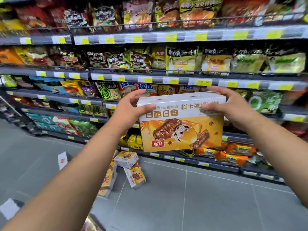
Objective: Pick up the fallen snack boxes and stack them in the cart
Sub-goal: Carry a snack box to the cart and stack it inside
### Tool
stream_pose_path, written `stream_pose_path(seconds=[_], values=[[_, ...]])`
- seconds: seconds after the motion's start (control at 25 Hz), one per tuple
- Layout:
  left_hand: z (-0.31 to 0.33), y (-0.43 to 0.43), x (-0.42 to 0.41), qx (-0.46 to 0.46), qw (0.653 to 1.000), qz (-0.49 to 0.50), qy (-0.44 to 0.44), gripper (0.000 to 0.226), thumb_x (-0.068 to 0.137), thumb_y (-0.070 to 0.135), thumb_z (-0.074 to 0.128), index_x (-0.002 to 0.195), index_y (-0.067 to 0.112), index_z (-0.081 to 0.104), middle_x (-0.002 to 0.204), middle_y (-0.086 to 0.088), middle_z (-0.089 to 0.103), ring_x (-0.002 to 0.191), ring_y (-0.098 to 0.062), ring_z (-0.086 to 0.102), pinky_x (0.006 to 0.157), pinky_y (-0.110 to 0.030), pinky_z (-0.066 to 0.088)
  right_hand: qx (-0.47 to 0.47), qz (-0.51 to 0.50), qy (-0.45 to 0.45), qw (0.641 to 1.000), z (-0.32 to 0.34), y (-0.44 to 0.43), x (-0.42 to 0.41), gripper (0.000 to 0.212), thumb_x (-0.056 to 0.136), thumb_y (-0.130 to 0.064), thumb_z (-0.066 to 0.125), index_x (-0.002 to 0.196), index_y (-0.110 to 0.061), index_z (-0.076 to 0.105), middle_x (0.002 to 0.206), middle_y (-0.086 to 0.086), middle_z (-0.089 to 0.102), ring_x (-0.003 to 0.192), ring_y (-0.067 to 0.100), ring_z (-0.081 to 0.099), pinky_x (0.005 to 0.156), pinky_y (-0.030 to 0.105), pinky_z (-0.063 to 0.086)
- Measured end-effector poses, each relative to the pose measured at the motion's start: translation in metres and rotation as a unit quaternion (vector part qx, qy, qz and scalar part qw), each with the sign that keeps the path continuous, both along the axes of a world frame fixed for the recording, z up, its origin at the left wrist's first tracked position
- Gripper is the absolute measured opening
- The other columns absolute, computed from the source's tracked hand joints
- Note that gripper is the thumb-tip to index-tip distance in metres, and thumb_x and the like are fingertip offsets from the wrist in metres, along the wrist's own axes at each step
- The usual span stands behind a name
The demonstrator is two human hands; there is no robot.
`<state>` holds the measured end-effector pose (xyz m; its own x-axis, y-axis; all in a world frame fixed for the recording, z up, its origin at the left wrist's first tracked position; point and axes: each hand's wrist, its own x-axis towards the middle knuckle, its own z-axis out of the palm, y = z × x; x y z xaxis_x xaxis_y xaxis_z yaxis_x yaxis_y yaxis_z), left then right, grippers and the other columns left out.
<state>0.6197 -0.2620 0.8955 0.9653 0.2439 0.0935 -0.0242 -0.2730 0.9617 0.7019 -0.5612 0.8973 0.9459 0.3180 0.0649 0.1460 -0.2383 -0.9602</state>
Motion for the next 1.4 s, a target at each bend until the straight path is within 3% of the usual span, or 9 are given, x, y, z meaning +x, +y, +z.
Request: stream_pose_path(seconds=[0.12,0.36,0.52,0.64,0.72,0.84,1.12,1.28,1.4], values=[[0.001,-0.052,0.048,-0.015,0.998,-0.054,0.012,0.076,0.044,0.057,0.089,0.114,0.044,0.062,0.125,0.005,0.062,0.112,-0.023,0.062,0.091,-0.048,0.054,0.006,-0.065,0.004,0.998,0.0,-0.059,0.008,0.081,0.047,-0.047,0.087,0.122,-0.035,0.062,0.131,-0.013,0.051,0.117,0.018,0.056,0.095,0.041,0.051],[-0.004,-0.148,0.14,-0.027,0.984,-0.175,0.03,0.067,0.055,0.046,0.08,0.116,0.026,0.064,0.121,0.004,0.063,0.103,-0.017,0.067,0.08,-0.034,0.058,0.006,-0.189,0.034,0.981,-0.015,-0.154,0.025,0.082,0.04,-0.061,0.09,0.116,-0.047,0.063,0.134,-0.007,0.057,0.118,0.025,0.058,0.098,0.051,0.049],[-0.007,-0.215,0.2,-0.037,0.962,-0.265,0.049,0.066,0.055,0.041,0.079,0.116,0.019,0.065,0.11,0.008,0.067,0.085,-0.008,0.071,0.07,-0.026,0.058,0.016,-0.281,0.046,0.958,-0.015,-0.208,0.028,0.081,0.044,-0.056,0.089,0.12,-0.043,0.062,0.136,-0.007,0.054,0.112,0.023,0.062,0.085,0.04,0.056],[-0.013,-0.276,0.238,-0.017,0.94,-0.337,0.058,0.06,0.053,0.045,0.079,0.108,0.024,0.066,0.107,0.012,0.067,0.093,-0.011,0.069,0.08,-0.031,0.056,0.029,-0.35,0.054,0.935,-0.017,-0.251,0.02,0.073,0.053,-0.042,0.088,0.121,-0.037,0.062,0.129,0.002,0.06,0.101,0.022,0.066,0.061,0.027,0.057],[-0.018,-0.322,0.254,-0.016,0.918,-0.392,0.064,0.056,0.055,0.045,0.079,0.106,0.025,0.067,0.108,0.011,0.067,0.098,-0.013,0.068,0.082,-0.033,0.056,0.063,-0.401,0.056,0.912,-0.021,-0.28,0.008,0.07,0.055,-0.029,0.086,0.122,-0.029,0.063,0.117,0.004,0.067,0.092,0.021,0.07,0.066,0.031,0.06],[-0.026,-0.39,0.26,-0.024,0.888,-0.452,0.077,0.051,0.068,0.031,0.081,0.114,0.016,0.066,0.11,0.006,0.067,0.091,-0.013,0.069,0.07,-0.024,0.056,0.064,-0.467,0.056,0.88,-0.03,-0.32,-0.02,0.066,0.06,-0.021,0.085,0.122,-0.02,0.063,0.103,0.003,0.071,0.085,0.015,0.071,0.07,0.026,0.059],[-0.051,-0.583,0.253,0.012,0.83,-0.549,0.095,0.031,0.079,0.02,0.077,0.108,0.019,0.067,0.101,0.0,0.071,0.074,-0.009,0.068,0.06,-0.022,0.053,0.056,-0.558,0.076,0.824,-0.054,-0.468,-0.076,0.076,0.047,-0.037,0.087,0.118,-0.026,0.065,0.107,-0.003,0.072,0.09,0.014,0.072,0.081,0.032,0.058],[-0.057,-0.68,0.252,0.02,0.806,-0.582,0.101,0.028,0.074,0.027,0.082,0.099,0.028,0.068,0.104,0.005,0.07,0.085,-0.006,0.07,0.074,-0.022,0.054,0.048,-0.576,0.093,0.811,-0.051,-0.55,-0.089,0.073,0.049,-0.035,0.085,0.119,-0.027,0.064,0.107,-0.002,0.07,0.088,0.013,0.071,0.075,0.027,0.059],[-0.062,-0.748,0.259,0.022,0.799,-0.591,0.111,0.038,0.069,0.031,0.084,0.104,0.026,0.068,0.11,-0.001,0.07,0.098,-0.02,0.069,0.086,-0.035,0.056,0.043,-0.587,0.108,0.801,-0.053,-0.615,-0.087,0.077,0.042,-0.044,0.088,0.115,-0.031,0.065,0.107,-0.002,0.071,0.09,0.016,0.071,0.078,0.032,0.059]])
